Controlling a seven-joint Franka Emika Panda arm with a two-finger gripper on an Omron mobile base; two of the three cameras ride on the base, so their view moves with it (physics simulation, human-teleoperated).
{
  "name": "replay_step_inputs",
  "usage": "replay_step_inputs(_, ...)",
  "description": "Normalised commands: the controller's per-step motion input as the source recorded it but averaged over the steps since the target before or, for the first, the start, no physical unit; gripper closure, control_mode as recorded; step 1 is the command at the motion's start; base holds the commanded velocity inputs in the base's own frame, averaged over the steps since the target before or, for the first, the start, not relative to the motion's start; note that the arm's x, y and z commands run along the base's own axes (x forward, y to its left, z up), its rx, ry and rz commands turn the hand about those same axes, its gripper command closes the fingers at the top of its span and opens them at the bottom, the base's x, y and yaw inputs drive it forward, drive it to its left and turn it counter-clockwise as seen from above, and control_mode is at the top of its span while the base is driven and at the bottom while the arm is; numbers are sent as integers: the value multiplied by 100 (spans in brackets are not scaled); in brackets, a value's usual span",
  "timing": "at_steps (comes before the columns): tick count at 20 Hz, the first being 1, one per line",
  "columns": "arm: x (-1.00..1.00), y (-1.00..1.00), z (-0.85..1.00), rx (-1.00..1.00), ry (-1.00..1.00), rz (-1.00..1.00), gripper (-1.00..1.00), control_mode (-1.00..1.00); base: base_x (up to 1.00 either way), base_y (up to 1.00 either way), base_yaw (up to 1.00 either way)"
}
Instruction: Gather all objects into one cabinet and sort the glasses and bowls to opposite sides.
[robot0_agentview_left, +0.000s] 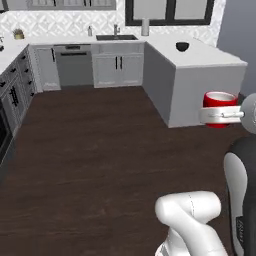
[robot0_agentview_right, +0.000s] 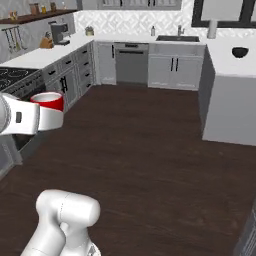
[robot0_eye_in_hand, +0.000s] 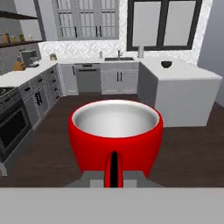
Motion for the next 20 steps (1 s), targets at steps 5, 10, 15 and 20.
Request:
replay_step_inputs(5,0,0,0,0,0,0,100,100,-50,5,93)
replay_step_inputs(10,0,0,0,0,0,0,100,100,-44,0,92)
replay_step_inputs(15,0,0,0,0,0,0,100,100,-60,0,84)
replay_step_inputs(20,0,0,0,0,0,0,100,100,-36,16,72)
